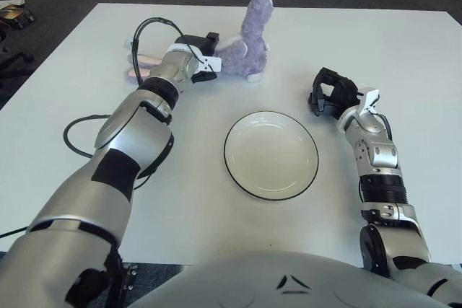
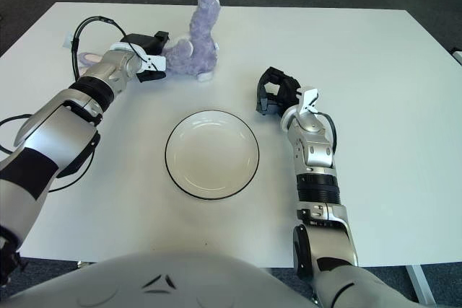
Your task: Put the doll into the plate.
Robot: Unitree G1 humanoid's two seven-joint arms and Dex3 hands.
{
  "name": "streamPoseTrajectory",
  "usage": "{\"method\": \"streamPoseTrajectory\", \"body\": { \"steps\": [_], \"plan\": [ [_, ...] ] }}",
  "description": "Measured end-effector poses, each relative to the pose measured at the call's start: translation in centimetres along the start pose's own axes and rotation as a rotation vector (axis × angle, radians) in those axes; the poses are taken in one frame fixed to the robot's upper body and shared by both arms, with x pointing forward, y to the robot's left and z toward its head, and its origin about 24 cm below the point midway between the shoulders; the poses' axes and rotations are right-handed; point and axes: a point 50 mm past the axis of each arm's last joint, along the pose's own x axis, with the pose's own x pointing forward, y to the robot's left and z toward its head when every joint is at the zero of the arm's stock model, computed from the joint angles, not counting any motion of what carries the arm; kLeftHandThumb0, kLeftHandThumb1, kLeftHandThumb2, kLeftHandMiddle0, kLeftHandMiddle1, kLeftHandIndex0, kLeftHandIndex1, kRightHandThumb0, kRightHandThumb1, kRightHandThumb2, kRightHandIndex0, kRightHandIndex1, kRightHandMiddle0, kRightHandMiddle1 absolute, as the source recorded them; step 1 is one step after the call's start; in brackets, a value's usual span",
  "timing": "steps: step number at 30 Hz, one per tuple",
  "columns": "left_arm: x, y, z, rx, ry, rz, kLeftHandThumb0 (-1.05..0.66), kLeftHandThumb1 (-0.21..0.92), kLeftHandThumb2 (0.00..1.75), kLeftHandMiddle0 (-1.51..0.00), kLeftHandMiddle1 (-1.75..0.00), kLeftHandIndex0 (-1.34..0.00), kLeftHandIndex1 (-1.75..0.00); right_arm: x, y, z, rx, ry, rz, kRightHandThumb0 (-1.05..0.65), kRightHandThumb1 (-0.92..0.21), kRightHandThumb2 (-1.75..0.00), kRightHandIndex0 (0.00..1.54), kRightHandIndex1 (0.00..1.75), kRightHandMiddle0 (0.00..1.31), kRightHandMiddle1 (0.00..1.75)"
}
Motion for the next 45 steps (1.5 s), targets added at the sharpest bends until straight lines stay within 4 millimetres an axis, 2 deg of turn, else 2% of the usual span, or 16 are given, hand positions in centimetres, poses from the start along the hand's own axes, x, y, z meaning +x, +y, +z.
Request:
{"method": "streamPoseTrajectory", "body": {
  "steps": [3,5,6,9,12,16,26,37,45],
  "plan": [
    [0.0,0.1,0.0,-0.017,-0.007,0.009,0.52,0.17,1.33,-0.83,-1.52,-0.16,-1.72,0.0,-0.1,0.0,0.001,0.002,-0.001,-0.51,-0.25,-1.41,1.28,1.75,0.67,1.75],
    [0.0,0.1,0.0,-0.025,-0.01,0.013,0.52,0.17,1.33,-0.82,-1.53,-0.28,-1.74,0.0,-0.1,0.0,0.002,0.003,-0.001,-0.51,-0.25,-1.4,1.28,1.75,0.67,1.75],
    [0.0,0.1,0.0,-0.03,-0.011,0.015,0.52,0.17,1.33,-0.82,-1.53,-0.28,-1.74,0.0,-0.1,0.0,0.003,0.003,-0.001,-0.51,-0.25,-1.4,1.28,1.75,0.67,1.75],
    [-0.1,0.2,-0.1,-0.068,-0.011,0.026,0.53,0.15,1.39,-0.82,-1.58,-0.54,-1.74,0.0,-0.1,0.0,0.003,0.004,0.002,-0.51,-0.25,-1.4,1.28,1.75,0.67,1.75],
    [-0.1,0.2,-0.2,-0.094,-0.008,0.037,0.54,0.14,1.44,-0.8,-1.63,-0.67,-1.75,0.1,-0.2,0.0,0.003,0.005,0.005,-0.51,-0.25,-1.4,1.28,1.75,0.67,1.75],
    [-0.1,0.1,-0.3,-0.114,-0.005,0.057,0.55,0.13,1.5,-0.77,-1.7,-0.77,-1.75,0.2,-0.2,0.1,0.003,0.007,0.01,-0.51,-0.25,-1.4,1.29,1.75,0.67,1.75],
    [-0.2,-0.1,-0.5,-0.16,-0.006,0.1,0.57,0.11,1.57,-0.78,-1.75,-0.93,-1.75,0.3,-0.3,0.1,0.007,0.011,0.012,-0.51,-0.25,-1.41,1.28,1.75,0.67,1.75],
    [-0.9,-0.3,-1.3,-0.251,-0.065,0.168,0.58,0.08,1.6,-0.81,-1.75,-0.99,-1.75,0.4,-0.4,0.1,0.005,0.008,0.008,-0.51,-0.25,-1.4,1.29,1.75,0.67,1.75],
    [-1.0,-0.3,-1.4,-0.306,-0.07,0.204,0.58,0.07,1.62,-0.82,-1.75,-1.01,-1.75,0.4,-0.8,0.2,0.01,0.001,-0.015,-0.5,-0.28,-1.37,1.23,1.75,0.65,1.75]
  ]
}}
